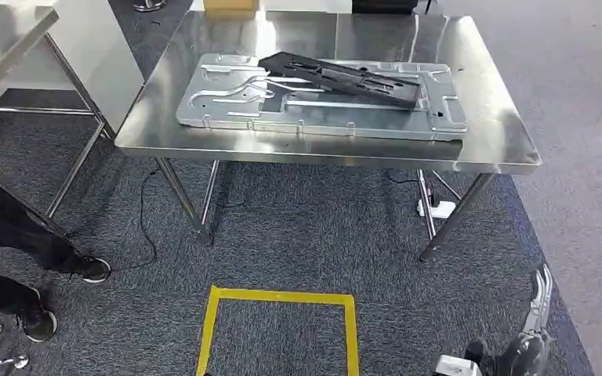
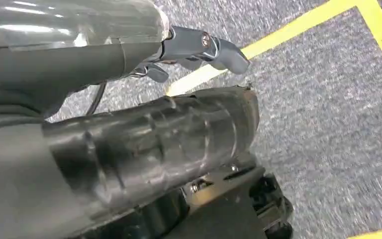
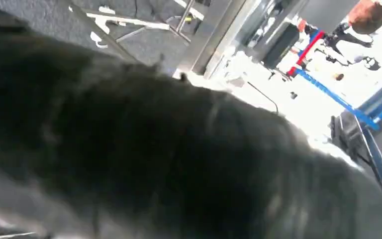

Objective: Take the parts from the cabinet and place them on the table.

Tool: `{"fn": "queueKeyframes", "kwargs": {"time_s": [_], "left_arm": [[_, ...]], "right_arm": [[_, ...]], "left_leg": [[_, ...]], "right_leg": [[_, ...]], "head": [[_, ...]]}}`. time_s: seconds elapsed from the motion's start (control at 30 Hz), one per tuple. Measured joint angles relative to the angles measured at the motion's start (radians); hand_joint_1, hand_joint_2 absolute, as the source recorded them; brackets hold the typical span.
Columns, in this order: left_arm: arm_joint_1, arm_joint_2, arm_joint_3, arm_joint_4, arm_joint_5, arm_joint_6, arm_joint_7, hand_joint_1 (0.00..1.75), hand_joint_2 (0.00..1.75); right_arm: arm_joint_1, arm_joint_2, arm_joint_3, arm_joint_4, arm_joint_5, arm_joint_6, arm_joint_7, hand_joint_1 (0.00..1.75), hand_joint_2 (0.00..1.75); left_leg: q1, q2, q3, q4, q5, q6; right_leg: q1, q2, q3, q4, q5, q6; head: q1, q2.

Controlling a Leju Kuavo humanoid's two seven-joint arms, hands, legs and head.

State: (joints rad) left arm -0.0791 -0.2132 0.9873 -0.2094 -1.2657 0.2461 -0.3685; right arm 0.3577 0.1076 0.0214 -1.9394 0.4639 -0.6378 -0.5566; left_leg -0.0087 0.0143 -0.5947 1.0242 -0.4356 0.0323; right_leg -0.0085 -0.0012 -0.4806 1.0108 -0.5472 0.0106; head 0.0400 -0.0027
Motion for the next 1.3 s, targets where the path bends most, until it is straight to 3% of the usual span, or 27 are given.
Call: {"fn": "queueKeyframes", "kwargs": {"time_s": [0.07, 0.1, 0.17, 0.2, 0.23, 0.27, 0.3, 0.37, 0.4, 0.43, 0.57, 0.6, 0.63, 0.7, 0.73, 0.8, 0.87, 0.9, 0.93, 1.0, 1.03, 1.07, 1.1, 1.17, 1.23, 1.27, 1.3], "left_arm": [[0.002, 0.0, 0.002, 0.0, 0.001, 0.0, -0.001, 0.0, 0.0], [0.002, 0.0, 0.003, 0.0, 0.001, 0.0, -0.001, 0.0, 0.0], [0.005, 0.0, 0.003, 0.0, 0.002, 0.0, -0.001, 0.0, 0.0], [0.005, 0.0, 0.003, 0.0, 0.002, 0.0, -0.001, 0.0, 0.0], [0.005, 0.0, 0.003, 0.0, 0.002, 0.0, -0.001, 0.0, 0.0], [0.004, 0.0, 0.003, 0.0, 0.002, 0.0, -0.001, 0.0, 0.0], [0.005, 0.0, 0.004, 0.0, 0.002, 0.0, -0.001, 0.0, 0.0], [0.003, 0.001, 0.004, 0.0, 0.003, 0.0, -0.002, 0.0, 0.0], [0.001, 0.001, 0.004, 0.0, 0.003, 0.0, -0.002, 0.0, 0.0], [0.0, 0.001, 0.005, 0.0, 0.003, 0.0, -0.003, 0.0, 0.0], [0.003, 0.001, 0.008, 0.0, 0.003, 0.001, -0.003, 0.0, 0.0], [0.001, 0.001, 0.008, 0.0, 0.003, 0.001, -0.003, 0.0, 0.0], [0.0, 0.001, 0.008, 0.0, 0.003, 0.001, -0.003, 0.0, 0.0], [0.0, 0.001, 0.009, 0.0, 0.003, 0.0, -0.003, 0.0, 0.0], [0.001, 0.001, 0.009, 0.0, 0.003, 0.0, -0.003, 0.0, 0.0], [0.002, 0.001, 0.011, 0.0, 0.004, 0.0, -0.003, 0.0, 0.0], [0.002, 0.001, 0.011, 0.0, 0.005, 0.0, -0.004, 0.0, 0.0], [0.002, 0.001, 0.012, 0.0, 0.005, 0.0, -0.004, 0.0, 0.0], [0.002, 0.001, 0.012, 0.0, 0.005, 0.0, -0.004, 0.0, 0.0], [0.002, 0.001, 0.012, 0.0, 0.004, 0.0, -0.004, 0.0, 0.0], [0.002, 0.001, 0.012, 0.0, 0.004, 0.0, -0.004, 0.0, 0.0], [0.003, 0.001, 0.012, 0.0, 0.004, 0.0, -0.005, 0.0, 0.0], [0.004, 0.002, 0.013, 0.0, 0.004, 0.0, -0.005, 0.0, 0.0], [0.005, 0.002, 0.013, 0.0, 0.004, 0.0, -0.006, 0.0, 0.0], [0.005, 0.002, 0.013, 0.0, 0.004, 0.0, -0.006, 0.0, 0.0], [0.004, 0.002, 0.013, 0.0, 0.004, 0.0, -0.006, 0.0, 0.0], [0.004, 0.002, 0.013, 0.0, 0.004, 0.0, -0.006, 0.0, 0.0]], "right_arm": [[-0.001, 0.0, 0.004, 0.0, 0.0, 0.0, 0.0, 0.0, 0.0], [-0.003, 0.0, 0.005, 0.0, 0.0, -0.001, 0.0, 0.0, 0.0], [-0.002, 0.0, 0.008, 0.0, 0.0, -0.001, 0.0, 0.0, 0.0], [-0.002, 0.0, 0.008, 0.0, 0.0, -0.001, 0.0, 0.0, 0.0], [-0.002, 0.0, 0.009, 0.0, 0.0, -0.001, 0.0, 0.0, 0.0], [-0.002, 0.0, 0.009, 0.0, 0.0, -0.001, 0.0, 0.0, 0.0], [-0.002, 0.0, 0.009, 0.0, 0.0, -0.002, 0.0, 0.0, 0.0], [-0.002, 0.0, 0.009, 0.0, 0.0, -0.002, 0.0, 0.0, 0.0], [-0.002, 0.0, 0.01, 0.0, 0.0, -0.003, 0.0, 0.0, 0.0], [-0.003, 0.0, 0.01, 0.0, 0.0, -0.004, 0.0, 0.0, 0.0], [-0.004, 0.0, 0.011, 0.0, 0.0, -0.008, 0.001, 0.0, 0.0], [-0.003, 0.0, 0.011, 0.0, 0.0, -0.009, 0.002, 0.0, 0.0], [-0.003, 0.0, 0.011, 0.0, 0.0, -0.009, 0.002, 0.0, 0.0], [-0.003, 0.0, 0.011, 0.0, 0.0, -0.011, 0.002, 0.0, 0.0], [-0.003, 0.0, 0.011, 0.001, 0.0, -0.011, 0.003, 0.0, 0.0], [-0.003, 0.0, 0.012, 0.004, 0.0, -0.012, 0.005, 0.0, 0.0], [-0.003, 0.0, 0.014, 0.006, 0.0, -0.012, 0.009, 0.0, 0.0], [-0.004, 0.0, 0.017, 0.005, 0.0, -0.012, 0.009, 0.0, 0.0], [-0.008, 0.0, 0.019, 0.006, 0.0, -0.013, 0.01, 0.0, 0.0], [-0.007, 0.0, 0.02, 0.006, 0.0, -0.016, 0.01, 0.0, 0.0], [-0.007, -0.001, 0.02, 0.006, 0.0, -0.017, 0.011, 0.0, 0.0], [-0.007, -0.001, 0.021, 0.006, 0.0, -0.018, 0.012, 0.0, 0.0], [-0.009, -0.001, 0.024, 0.006, 0.0, -0.018, 0.012, 0.0, 0.0], [-0.008, -0.001, 0.028, 0.006, 0.0, -0.019, 0.013, 0.0, 0.0], [-0.008, -0.001, 0.029, 0.006, 0.0, -0.019, 0.013, 0.0, 0.0], [-0.008, -0.001, 0.03, 0.007, 0.0, -0.019, 0.013, 0.0, 0.0], [-0.008, -0.001, 0.03, 0.009, 0.0, -0.019, 0.014, 0.0, 0.0]], "left_leg": [[0.004, -0.005, -0.008, 0.011, -0.009, -0.013], [0.004, -0.007, -0.026, 0.04, -0.053, -0.02], [0.008, -0.007, -0.066, 0.172, -0.162, -0.029], [0.01, -0.007, -0.085, 0.243, -0.196, -0.032], [0.011, -0.007, -0.092, 0.291, -0.206, -0.033], [0.011, -0.007, -0.078, 0.297, -0.184, -0.033], [0.011, -0.007, -0.043, 0.258, -0.147, -0.032], [0.011, -0.008, 0.076, 0.09, -0.085, -0.026], [0.01, -0.01, 0.126, 0.0, -0.109, -0.02], [0.003, -0.012, 0.153, -0.045, -0.121, -0.015], [0.005, -0.011, 0.134, -0.05, -0.09, 0.016], [0.007, -0.004, 0.126, -0.052, -0.078, 0.021], [0.006, -0.004, 0.112, -0.053, -0.069, 0.032], [0.002, -0.001, 0.084, -0.051, -0.05, 0.037], [0.001, 0.0, 0.069, -0.048, -0.04, 0.037], [0.001, 0.001, 0.041, -0.039, -0.022, 0.033], [0.001, 0.0, 0.011, -0.026, -0.009, 0.027], [0.001, -0.001, 0.002, -0.016, -0.005, 0.022], [-0.005, -0.001, -0.01, -0.005, -0.003, 0.018], [-0.004, -0.001, -0.014, -0.002, 0.011, 0.005], [-0.001, -0.001, -0.015, -0.005, 0.02, 0.0], [-0.004, -0.002, -0.019, -0.005, 0.026, -0.008], [0.004, -0.006, -0.026, 0.01, 0.002, -0.013], [0.006, -0.007, -0.067, 0.119, -0.119, -0.022], [0.009, -0.007, -0.098, 0.257, -0.198, -0.026], [0.01, -0.007, -0.097, 0.292, -0.196, -0.027], [0.011, -0.007, -0.076, 0.288, -0.167, -0.026]], "right_leg": [[-0.009, -0.005, -0.016, -0.008, 0.02, -0.02], [-0.008, -0.005, -0.027, -0.008, 0.029, -0.029], [-0.004, -0.009, -0.049, -0.007, 0.046, -0.036], [-0.002, -0.009, -0.061, -0.006, 0.055, -0.036], [-0.001, -0.01, -0.074, -0.004, 0.065, -0.036], [0.0, -0.01, -0.088, -0.001, 0.074, -0.035], [0.0, -0.01, -0.103, 0.003, 0.082, -0.033], [-0.001, -0.009, -0.124, 0.014, 0.093, -0.027], [-0.001, -0.009, -0.13, 0.02, 0.099, -0.024], [0.002, -0.009, -0.135, 0.021, 0.106, -0.016], [0.002, -0.01, -0.135, 0.013, 0.131, 0.01], [-0.005, -0.006, -0.142, 0.03, 0.103, 0.01], [-0.004, -0.005, -0.16, 0.074, 0.044, 0.012], [-0.006, -0.004, -0.201, 0.222, -0.069, 0.018], [-0.006, -0.004, -0.213, 0.284, -0.09, 0.021], [-0.007, -0.004, -0.185, 0.294, -0.046, 0.024], [-0.01, -0.004, -0.079, 0.155, 0.021, 0.022], [-0.012, -0.004, -0.011, 0.062, 0.021, 0.02], [-0.005, -0.002, 0.025, -0.004, -0.004, 0.016], [-0.002, 0.0, 0.015, -0.008, -0.006, 0.006], [0.003, 0.001, 0.011, -0.007, 0.0, -0.002], [-0.004, 0.0, 0.001, -0.013, 0.011, -0.015], [-0.005, -0.006, -0.007, -0.014, 0.022, -0.024], [-0.003, -0.008, -0.034, -0.014, 0.041, -0.039], [0.0, -0.009, -0.062, -0.013, 0.063, -0.04], [0.001, -0.009, -0.077, -0.011, 0.074, -0.039], [0.002, -0.01, -0.093, -0.009, 0.084, -0.038]], "head": [[0.0, 0.0], [0.0, 0.0], [-0.001, 0.0], [-0.001, 0.0], [-0.001, 0.0], [-0.001, 0.0], [-0.001, 0.0], [-0.001, 0.0], [-0.001, 0.0], [-0.001, 0.0], [0.0, 0.0], [-0.001, 0.0], [0.0, 0.0], [0.0, 0.0], [0.0, 0.0], [0.0, 0.0], [0.0, 0.0], [0.0, 0.0], [0.0, 0.0], [-0.001, 0.0], [-0.002, 0.0], [-0.001, 0.0], [-0.001, 0.0], [-0.003, 0.0], [-0.003, 0.0], [-0.003, 0.0], [-0.003, 0.0]]}}
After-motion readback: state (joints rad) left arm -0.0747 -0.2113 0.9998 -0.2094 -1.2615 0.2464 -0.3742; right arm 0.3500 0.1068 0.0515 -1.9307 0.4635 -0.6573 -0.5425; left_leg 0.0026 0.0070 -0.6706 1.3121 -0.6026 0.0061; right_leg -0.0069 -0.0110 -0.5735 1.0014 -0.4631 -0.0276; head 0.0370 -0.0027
